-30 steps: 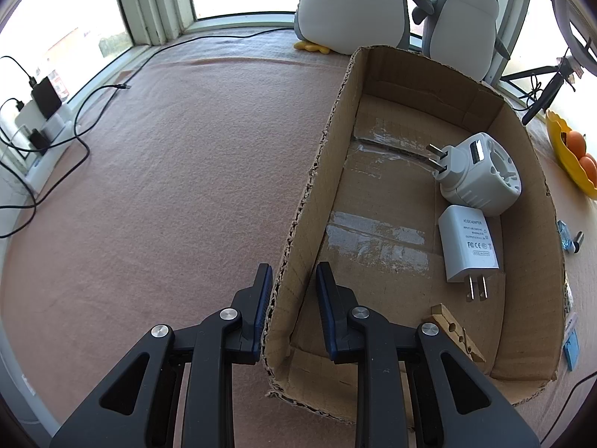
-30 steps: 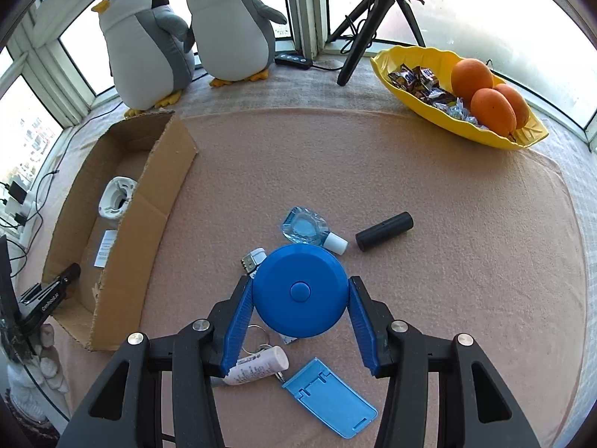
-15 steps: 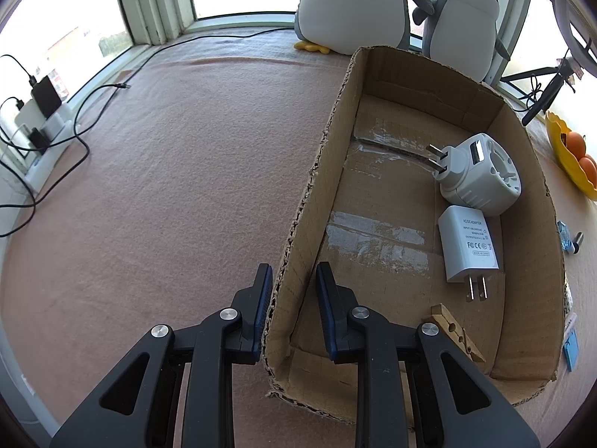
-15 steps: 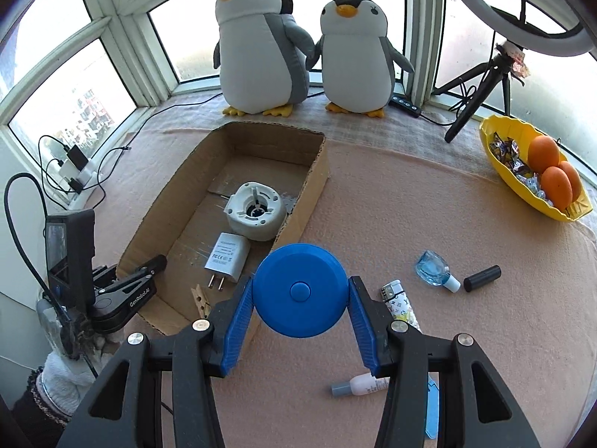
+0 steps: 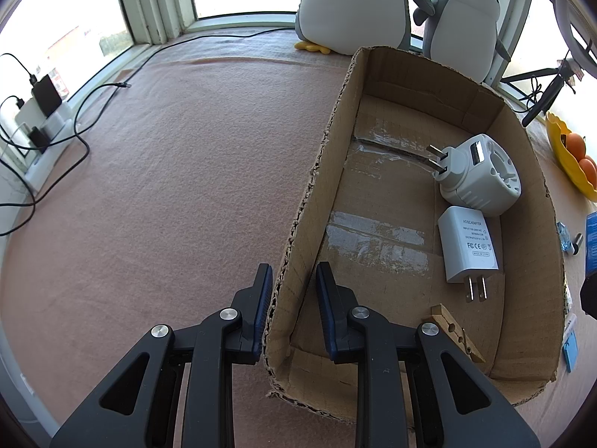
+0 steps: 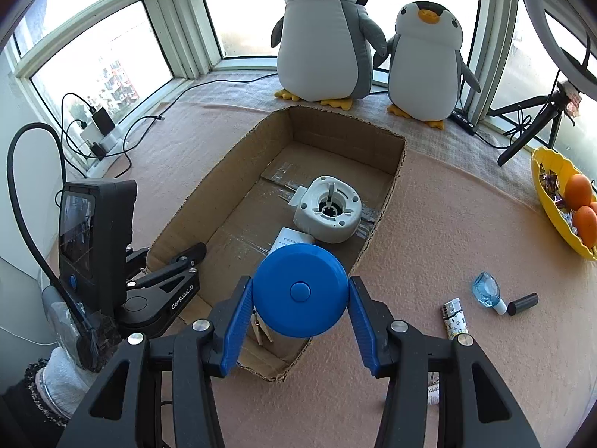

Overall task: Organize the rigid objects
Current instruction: 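Carry the blue tape measure into the box and release it with the right tool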

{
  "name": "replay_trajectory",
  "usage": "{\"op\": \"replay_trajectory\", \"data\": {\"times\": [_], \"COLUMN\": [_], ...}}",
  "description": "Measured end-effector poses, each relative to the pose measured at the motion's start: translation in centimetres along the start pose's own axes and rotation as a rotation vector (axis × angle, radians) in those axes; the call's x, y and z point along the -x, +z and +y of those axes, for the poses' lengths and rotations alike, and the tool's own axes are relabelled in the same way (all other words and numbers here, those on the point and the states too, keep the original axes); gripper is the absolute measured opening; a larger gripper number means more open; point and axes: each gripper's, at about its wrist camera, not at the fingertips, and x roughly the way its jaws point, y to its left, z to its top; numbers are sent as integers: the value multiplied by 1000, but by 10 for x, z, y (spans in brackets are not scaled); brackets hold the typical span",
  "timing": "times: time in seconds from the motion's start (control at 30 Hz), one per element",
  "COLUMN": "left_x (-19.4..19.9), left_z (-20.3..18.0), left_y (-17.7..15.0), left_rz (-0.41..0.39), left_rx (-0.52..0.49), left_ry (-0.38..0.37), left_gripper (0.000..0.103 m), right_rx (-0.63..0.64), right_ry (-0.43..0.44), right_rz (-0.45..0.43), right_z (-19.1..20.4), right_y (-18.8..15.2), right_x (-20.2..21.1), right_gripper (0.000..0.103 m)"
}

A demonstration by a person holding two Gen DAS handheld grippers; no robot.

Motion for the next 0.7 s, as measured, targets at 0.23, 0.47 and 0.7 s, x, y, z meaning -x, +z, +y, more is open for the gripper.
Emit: {"op": "replay_trajectory", "data": {"times": [0.23, 0.47, 0.7], "left_x": [0, 0, 0], "left_z": [0, 0, 1], "left_y": [0, 0, 0], "left_rz": [0, 0, 0], "left_rx": [1, 1, 0], "left_ry": [-1, -1, -1], "left_gripper": [23, 23, 23], "right_rx": [7, 3, 4], "right_ry": [14, 19, 20], "right_rz": [25, 41, 40], "right_z": [6, 8, 9], "right_y": [2, 1, 2], "right_x": [-12, -20, -21], "right_gripper": [46, 46, 46]}}
